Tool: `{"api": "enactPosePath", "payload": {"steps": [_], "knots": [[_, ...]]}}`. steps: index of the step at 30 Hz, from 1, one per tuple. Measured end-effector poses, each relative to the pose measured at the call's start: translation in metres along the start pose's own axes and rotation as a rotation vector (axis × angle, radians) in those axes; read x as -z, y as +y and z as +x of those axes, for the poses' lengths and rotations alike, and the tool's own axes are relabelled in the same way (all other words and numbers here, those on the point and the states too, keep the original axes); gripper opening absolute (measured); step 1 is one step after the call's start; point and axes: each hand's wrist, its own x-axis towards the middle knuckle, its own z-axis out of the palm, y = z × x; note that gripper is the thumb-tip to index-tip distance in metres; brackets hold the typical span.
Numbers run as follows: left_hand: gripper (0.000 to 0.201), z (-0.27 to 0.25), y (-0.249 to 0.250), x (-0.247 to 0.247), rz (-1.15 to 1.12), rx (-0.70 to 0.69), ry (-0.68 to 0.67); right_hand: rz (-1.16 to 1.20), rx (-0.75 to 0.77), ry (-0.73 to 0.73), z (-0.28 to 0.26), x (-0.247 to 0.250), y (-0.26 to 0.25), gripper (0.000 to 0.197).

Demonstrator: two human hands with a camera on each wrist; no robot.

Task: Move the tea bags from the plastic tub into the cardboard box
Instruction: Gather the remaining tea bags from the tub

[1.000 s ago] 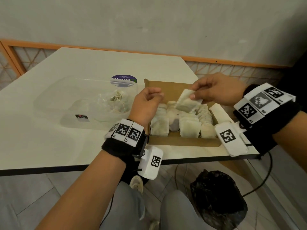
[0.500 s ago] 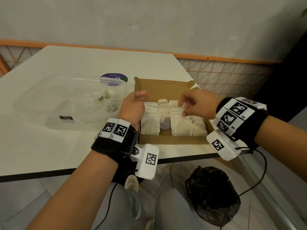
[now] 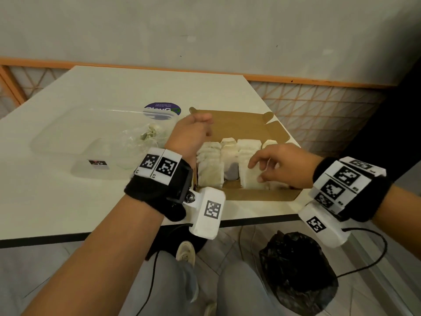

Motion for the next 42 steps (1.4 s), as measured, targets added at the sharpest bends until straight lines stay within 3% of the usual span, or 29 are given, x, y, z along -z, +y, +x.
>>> {"api": "enactPosePath", "payload": {"steps": [4, 8, 11, 14, 18, 21, 23, 28, 32, 36, 42], "knots": [[0.019, -0.008, 0.049, 0.014, 0.026, -0.053, -0.056, 0.258, 0.089, 0.147, -0.003, 0.018, -0.026, 0.023], [0.022, -0.003, 0.08, 0.059, 0.194, -0.111, 0.059, 0.384, 0.174, 0.189, 0.017, 0.026, -0.067, 0.018], [0.034, 0.006, 0.079, 0.101, 0.416, -0.035, 0.194, 0.444, 0.174, 0.194, 0.042, 0.02, -0.096, 0.013], [0.038, 0.013, 0.066, 0.134, 0.635, 0.128, 0.219, 0.482, 0.15, 0.185, 0.066, 0.009, -0.122, 0.008], [0.038, 0.018, 0.046, 0.155, 0.66, 0.323, 0.198, 0.257, 0.181, 0.217, 0.089, -0.001, -0.157, 0.006], [0.043, 0.022, 0.032, 0.158, 0.627, 0.398, 0.197, -0.112, 0.154, 0.216, 0.1, -0.01, -0.174, 0.028], [0.034, 0.028, 0.025, 0.158, 0.629, 0.41, 0.176, -0.287, 0.111, 0.161, 0.105, -0.012, -0.179, 0.035], [0.041, 0.037, 0.023, 0.154, 0.702, 0.372, 0.06, -0.228, 0.145, 0.075, 0.102, -0.013, -0.185, 0.029], [0.071, 0.048, 0.018, 0.162, 0.578, 0.43, -0.003, -0.041, 0.157, 0.211, 0.1, -0.014, -0.178, 0.043], [0.043, 0.03, 0.028, 0.158, 0.228, 0.43, -0.101, 0.007, 0.194, 0.186, 0.102, -0.015, -0.172, 0.069], [0.027, 0.031, 0.023, 0.166, -0.155, 0.295, -0.178, 0.172, 0.263, 0.29, 0.1, -0.016, -0.158, 0.077]]}}
